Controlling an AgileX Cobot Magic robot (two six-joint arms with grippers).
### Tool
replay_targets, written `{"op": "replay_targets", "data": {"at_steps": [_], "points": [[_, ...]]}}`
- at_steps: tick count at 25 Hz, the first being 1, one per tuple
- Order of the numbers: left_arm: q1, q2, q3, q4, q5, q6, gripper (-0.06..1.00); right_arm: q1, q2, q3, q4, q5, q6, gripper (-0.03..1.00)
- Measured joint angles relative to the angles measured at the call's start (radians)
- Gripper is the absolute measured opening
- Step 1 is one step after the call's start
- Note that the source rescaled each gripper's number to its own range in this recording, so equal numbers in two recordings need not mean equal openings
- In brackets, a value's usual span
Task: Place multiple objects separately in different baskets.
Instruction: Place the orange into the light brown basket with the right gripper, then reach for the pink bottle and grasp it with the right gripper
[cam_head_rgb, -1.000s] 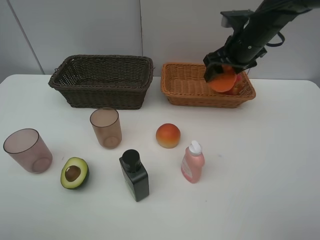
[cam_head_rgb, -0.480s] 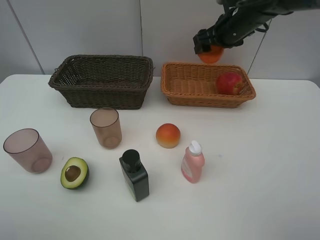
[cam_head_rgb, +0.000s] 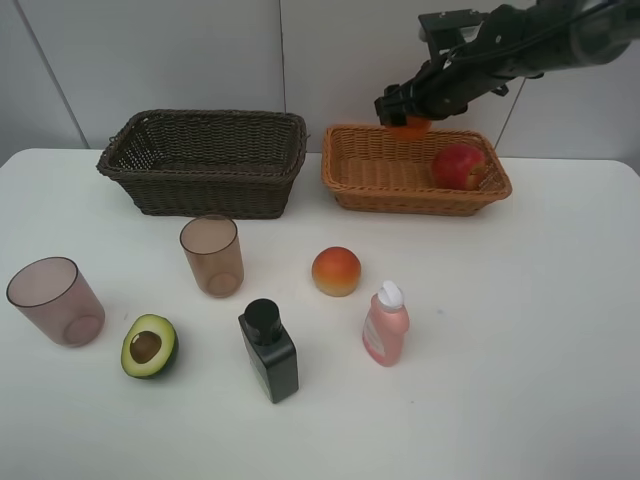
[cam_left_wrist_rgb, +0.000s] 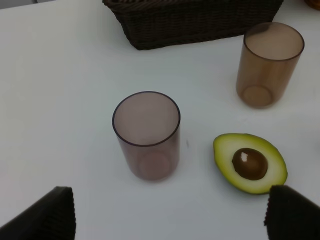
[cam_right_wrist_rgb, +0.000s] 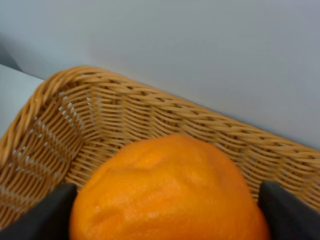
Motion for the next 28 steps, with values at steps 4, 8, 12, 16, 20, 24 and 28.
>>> {"op": "replay_targets", "data": {"at_steps": [4, 8, 12, 16, 20, 24, 28], "points": [[0.000, 0.000, 0.000, 0.000, 0.000, 0.000, 1.00, 0.000, 0.004, 0.000, 0.001, -0.001, 0.000, 0.61], [0.000, 0.000, 0.000, 0.000, 0.000, 0.000, 1.00, 0.000, 0.004, 0.000, -0.002, -0.004, 0.000, 0.63], [0.000, 0.000, 0.000, 0.000, 0.000, 0.000, 1.00, 0.000, 0.004, -0.003, -0.013, -0.020, 0.000, 0.93], [0.000, 0.000, 0.000, 0.000, 0.000, 0.000, 1.00, 0.000, 0.004, -0.003, -0.017, -0.009, 0.000, 0.98], [0.000, 0.000, 0.000, 0.000, 0.000, 0.000, 1.00, 0.000, 0.004, -0.003, -0.017, 0.000, 0.000, 0.99], [0.000, 0.000, 0.000, 0.000, 0.000, 0.000, 1.00, 0.000, 0.004, -0.003, -0.017, 0.005, 0.000, 1.00], [0.000, 0.000, 0.000, 0.000, 0.000, 0.000, 1.00, 0.000, 0.004, -0.003, -0.018, 0.007, 0.000, 1.00]]}}
